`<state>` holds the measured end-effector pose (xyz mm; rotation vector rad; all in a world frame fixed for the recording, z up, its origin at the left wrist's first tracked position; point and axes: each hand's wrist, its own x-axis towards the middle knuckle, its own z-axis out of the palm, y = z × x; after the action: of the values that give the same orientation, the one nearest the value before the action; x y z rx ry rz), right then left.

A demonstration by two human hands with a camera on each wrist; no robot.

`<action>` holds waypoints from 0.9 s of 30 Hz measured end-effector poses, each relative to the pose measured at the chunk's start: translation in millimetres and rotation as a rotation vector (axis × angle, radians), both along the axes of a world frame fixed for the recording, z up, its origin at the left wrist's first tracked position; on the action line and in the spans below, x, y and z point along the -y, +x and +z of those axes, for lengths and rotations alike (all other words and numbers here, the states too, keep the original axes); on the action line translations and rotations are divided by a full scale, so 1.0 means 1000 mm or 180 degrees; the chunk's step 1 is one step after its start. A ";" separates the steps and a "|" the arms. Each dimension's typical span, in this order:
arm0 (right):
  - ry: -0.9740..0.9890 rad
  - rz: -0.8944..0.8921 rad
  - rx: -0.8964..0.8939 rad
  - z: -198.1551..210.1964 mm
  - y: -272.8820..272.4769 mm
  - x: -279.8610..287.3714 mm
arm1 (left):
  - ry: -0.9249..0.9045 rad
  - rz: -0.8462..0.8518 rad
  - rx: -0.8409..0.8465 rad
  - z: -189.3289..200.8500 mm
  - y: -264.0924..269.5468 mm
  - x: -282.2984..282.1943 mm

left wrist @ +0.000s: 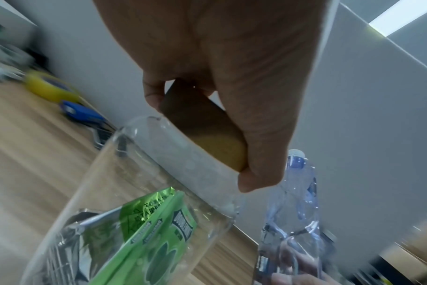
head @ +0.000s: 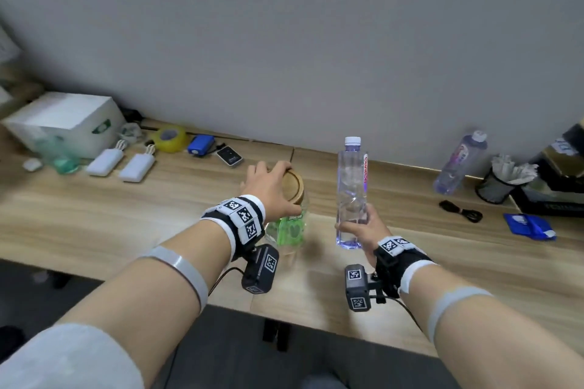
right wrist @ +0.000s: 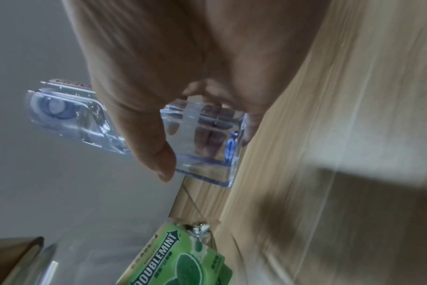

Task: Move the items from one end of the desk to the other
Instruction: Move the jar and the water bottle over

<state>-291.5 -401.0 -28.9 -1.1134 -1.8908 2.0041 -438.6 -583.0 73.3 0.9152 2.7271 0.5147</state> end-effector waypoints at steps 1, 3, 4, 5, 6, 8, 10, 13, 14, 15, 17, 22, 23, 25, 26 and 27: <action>0.0000 0.0105 -0.0022 0.001 -0.014 0.013 | -0.0012 0.0109 0.0006 0.001 -0.009 0.019; 0.0029 0.0356 -0.0042 0.002 -0.044 0.040 | -0.0074 0.0335 -0.0018 0.000 -0.027 0.056; 0.0034 0.0481 -0.0036 0.003 -0.058 0.055 | -0.0100 0.0445 -0.0033 -0.001 -0.035 0.074; 0.0020 0.0578 -0.0042 0.004 -0.074 0.068 | -0.0117 0.0553 -0.0039 -0.002 -0.043 0.092; 0.0029 0.0672 -0.0024 0.002 -0.090 0.082 | -0.0127 0.0658 -0.0037 -0.003 -0.051 0.110; 0.0164 0.0873 -0.0004 -0.002 -0.123 0.110 | -0.0154 0.0850 0.0011 -0.005 -0.069 0.146; 0.0170 0.1073 0.0018 -0.011 -0.158 0.140 | -0.0196 0.1024 0.0068 -0.009 -0.089 0.180; 0.0040 0.1209 0.0030 -0.022 -0.209 0.179 | -0.0321 0.1215 0.0092 -0.016 -0.127 0.224; -0.0010 0.1226 0.0024 -0.026 -0.226 0.191 | -0.0370 0.1249 0.0091 -0.019 -0.142 0.236; -0.0002 0.1205 0.0004 -0.032 -0.243 0.200 | -0.0415 0.1267 0.0087 -0.021 -0.157 0.246; 0.0088 0.1154 -0.0065 -0.043 -0.278 0.218 | -0.0502 0.1289 0.0072 -0.028 -0.189 0.264; 0.0275 0.0949 0.0076 -0.064 -0.345 0.240 | -0.0609 0.1229 0.0061 -0.041 -0.264 0.285; 0.0381 0.0901 0.0160 -0.068 -0.354 0.241 | -0.0625 0.1179 0.0078 -0.042 -0.278 0.285; 0.0538 0.0873 0.0314 -0.075 -0.369 0.238 | -0.0656 0.1068 0.0101 -0.045 -0.304 0.281; 0.0606 0.0888 0.0411 -0.074 -0.374 0.238 | -0.0660 0.1012 0.0106 -0.047 -0.315 0.278; 0.0669 0.0924 0.0494 -0.074 -0.379 0.236 | -0.0656 0.0957 0.0113 -0.050 -0.326 0.274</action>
<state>-670.3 -637.4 -102.5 -1.0133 -2.4002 1.8386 -764.5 -857.3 23.7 0.4451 2.8322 0.2878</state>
